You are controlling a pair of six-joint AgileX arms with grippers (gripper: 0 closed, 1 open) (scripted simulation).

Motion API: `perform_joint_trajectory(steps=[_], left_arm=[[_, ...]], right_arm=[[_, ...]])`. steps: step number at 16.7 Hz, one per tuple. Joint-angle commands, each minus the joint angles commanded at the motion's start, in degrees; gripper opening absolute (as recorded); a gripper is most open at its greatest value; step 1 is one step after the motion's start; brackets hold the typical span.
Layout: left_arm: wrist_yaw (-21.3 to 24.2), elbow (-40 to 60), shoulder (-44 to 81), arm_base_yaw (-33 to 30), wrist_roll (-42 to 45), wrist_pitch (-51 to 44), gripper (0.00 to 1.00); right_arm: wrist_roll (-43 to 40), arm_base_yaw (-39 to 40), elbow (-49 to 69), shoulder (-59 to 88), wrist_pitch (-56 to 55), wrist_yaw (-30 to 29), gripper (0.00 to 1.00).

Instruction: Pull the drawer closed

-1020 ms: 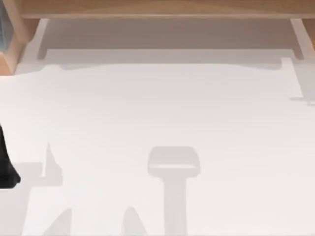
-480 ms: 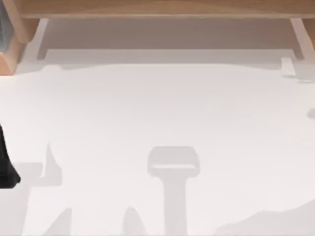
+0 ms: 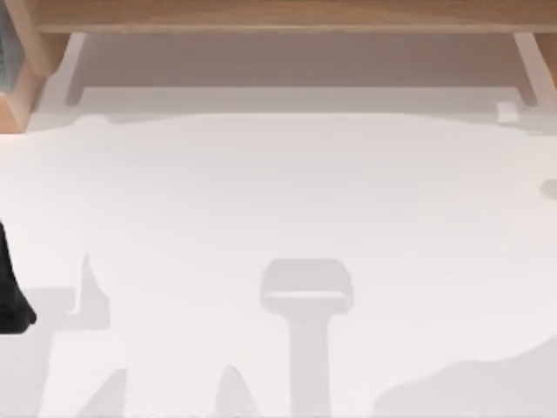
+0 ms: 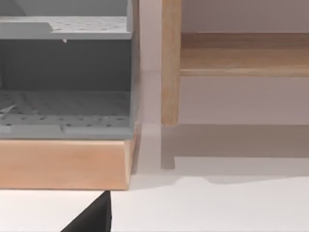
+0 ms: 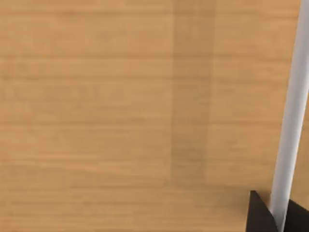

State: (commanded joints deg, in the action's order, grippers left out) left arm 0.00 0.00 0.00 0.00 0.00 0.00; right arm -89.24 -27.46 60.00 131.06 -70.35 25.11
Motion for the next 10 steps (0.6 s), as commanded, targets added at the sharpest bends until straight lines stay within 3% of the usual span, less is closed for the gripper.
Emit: perform_joint_trajectory(steps=[5, 10], left_arm=[[0.0, 0.0, 0.0, 0.0, 0.0, 0.0, 1.0], [0.0, 0.0, 0.0, 0.0, 0.0, 0.0, 1.0]], right_arm=[[0.37, 2.24, 10.98, 4.39, 5.8, -2.65, 0.0], [0.37, 2.5, 11.93, 4.89, 6.55, -2.99, 0.0]])
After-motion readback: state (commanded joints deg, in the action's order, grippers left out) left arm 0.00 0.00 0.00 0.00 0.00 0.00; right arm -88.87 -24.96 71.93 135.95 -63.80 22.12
